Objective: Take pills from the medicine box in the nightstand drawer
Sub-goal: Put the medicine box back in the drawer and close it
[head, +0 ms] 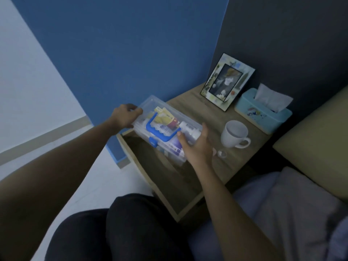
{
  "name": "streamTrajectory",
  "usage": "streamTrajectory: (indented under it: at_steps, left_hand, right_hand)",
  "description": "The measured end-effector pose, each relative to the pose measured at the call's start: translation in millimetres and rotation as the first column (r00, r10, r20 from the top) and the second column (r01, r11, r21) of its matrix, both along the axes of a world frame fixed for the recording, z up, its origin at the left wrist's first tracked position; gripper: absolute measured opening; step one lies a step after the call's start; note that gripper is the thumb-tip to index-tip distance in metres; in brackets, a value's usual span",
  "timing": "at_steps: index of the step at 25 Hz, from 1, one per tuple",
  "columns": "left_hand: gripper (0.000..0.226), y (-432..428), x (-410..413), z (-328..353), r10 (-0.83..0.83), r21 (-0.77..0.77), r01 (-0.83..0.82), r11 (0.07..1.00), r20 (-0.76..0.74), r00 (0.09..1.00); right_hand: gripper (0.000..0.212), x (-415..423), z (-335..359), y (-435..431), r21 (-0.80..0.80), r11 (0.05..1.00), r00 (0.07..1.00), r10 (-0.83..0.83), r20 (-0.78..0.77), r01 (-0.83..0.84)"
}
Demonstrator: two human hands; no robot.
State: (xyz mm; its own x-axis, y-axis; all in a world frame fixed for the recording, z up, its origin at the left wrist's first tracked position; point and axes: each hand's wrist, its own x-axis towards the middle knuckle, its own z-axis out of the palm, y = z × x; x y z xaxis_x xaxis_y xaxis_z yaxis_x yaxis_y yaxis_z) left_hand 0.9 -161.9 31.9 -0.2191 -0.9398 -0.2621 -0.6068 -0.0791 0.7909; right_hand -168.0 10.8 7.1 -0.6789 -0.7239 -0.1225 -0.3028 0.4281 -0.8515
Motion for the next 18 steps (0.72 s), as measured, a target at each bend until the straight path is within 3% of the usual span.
streamTrajectory:
  at_steps: [7,13,18]
  left_hand:
    - [0.038,32,15,-54,-0.112,0.092,0.103,0.990,0.103,0.988]
    - [0.034,13,3,-100,-0.169,0.157,0.151,0.976,0.108,0.980]
    - [0.036,-10,-7,-132,-0.337,0.265,0.272,0.925,0.243,0.910]
  right_hand:
    - [0.093,29,-56,51,0.014,0.999,0.999,-0.030,0.022,0.029]
    - [0.094,45,-108,47,0.072,0.995,0.984,-0.086,0.159,0.075]
    - [0.093,47,-148,32,0.181,0.980,0.971,-0.115,0.208,0.078]
